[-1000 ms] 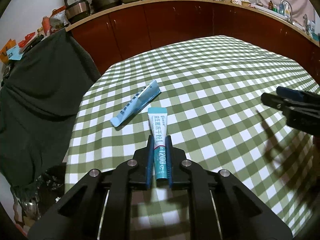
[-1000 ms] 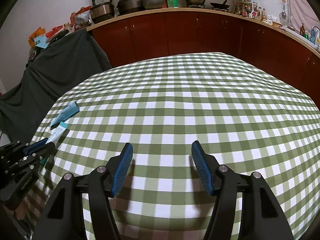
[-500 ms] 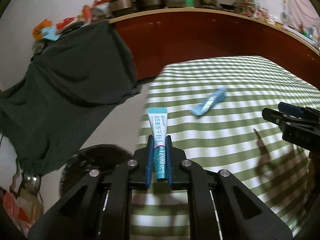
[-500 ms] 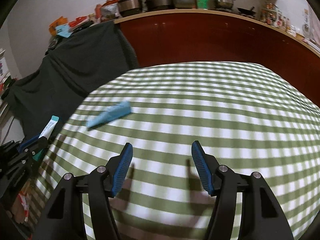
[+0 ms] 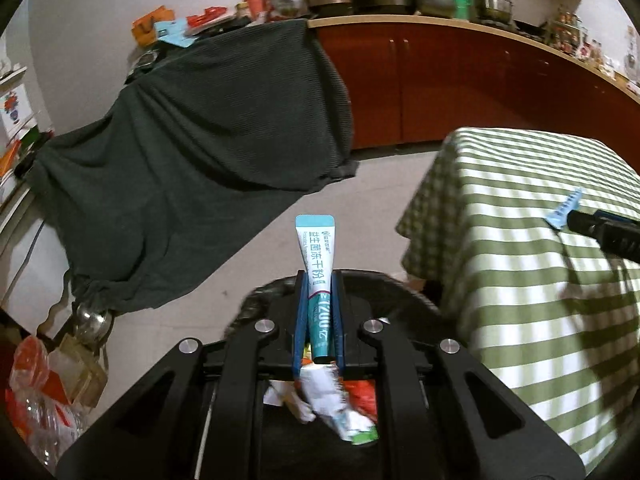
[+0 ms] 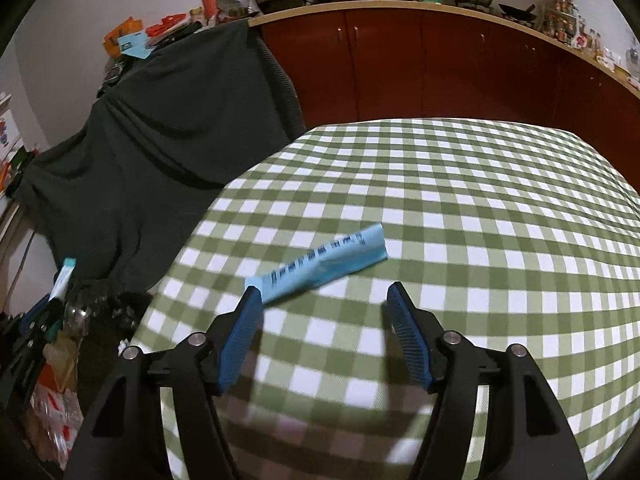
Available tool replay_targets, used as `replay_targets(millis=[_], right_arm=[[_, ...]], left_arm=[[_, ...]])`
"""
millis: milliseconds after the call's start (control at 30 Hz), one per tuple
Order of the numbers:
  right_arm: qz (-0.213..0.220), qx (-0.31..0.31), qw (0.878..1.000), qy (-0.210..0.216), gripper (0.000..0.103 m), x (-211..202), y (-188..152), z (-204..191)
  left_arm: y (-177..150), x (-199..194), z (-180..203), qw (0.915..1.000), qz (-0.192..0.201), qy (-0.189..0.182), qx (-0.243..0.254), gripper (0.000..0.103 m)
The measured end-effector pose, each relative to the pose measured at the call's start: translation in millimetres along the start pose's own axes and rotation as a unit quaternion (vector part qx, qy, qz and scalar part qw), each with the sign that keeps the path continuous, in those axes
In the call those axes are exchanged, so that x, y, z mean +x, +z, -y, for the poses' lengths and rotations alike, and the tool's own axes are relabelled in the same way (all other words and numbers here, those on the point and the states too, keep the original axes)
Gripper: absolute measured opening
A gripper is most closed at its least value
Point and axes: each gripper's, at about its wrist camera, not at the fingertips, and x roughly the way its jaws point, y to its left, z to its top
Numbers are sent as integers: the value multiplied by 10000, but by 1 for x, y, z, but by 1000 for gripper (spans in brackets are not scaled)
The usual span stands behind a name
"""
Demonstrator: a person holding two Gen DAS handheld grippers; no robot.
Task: Collect trash
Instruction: 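Carry the teal-capped tube over the bin with the left tool, then grasp the light-blue tube with the right tool while the left tool holds its tube over the bin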
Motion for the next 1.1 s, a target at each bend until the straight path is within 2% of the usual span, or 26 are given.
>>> replay_targets(millis=[200, 467, 1100], right_arm=[[-75, 34, 9998, -181, 66, 11, 7, -6], [-126, -172, 9989, -421, 66, 18, 8, -10], [-224, -226, 9979, -562, 64, -20, -23, 29]], left_arm=[[0, 14, -24, 9999, -22, 96, -104, 11], [-4, 25, -27, 9999, -64, -9, -145, 11], [-8, 15, -18, 9998, -73, -114, -131, 11]])
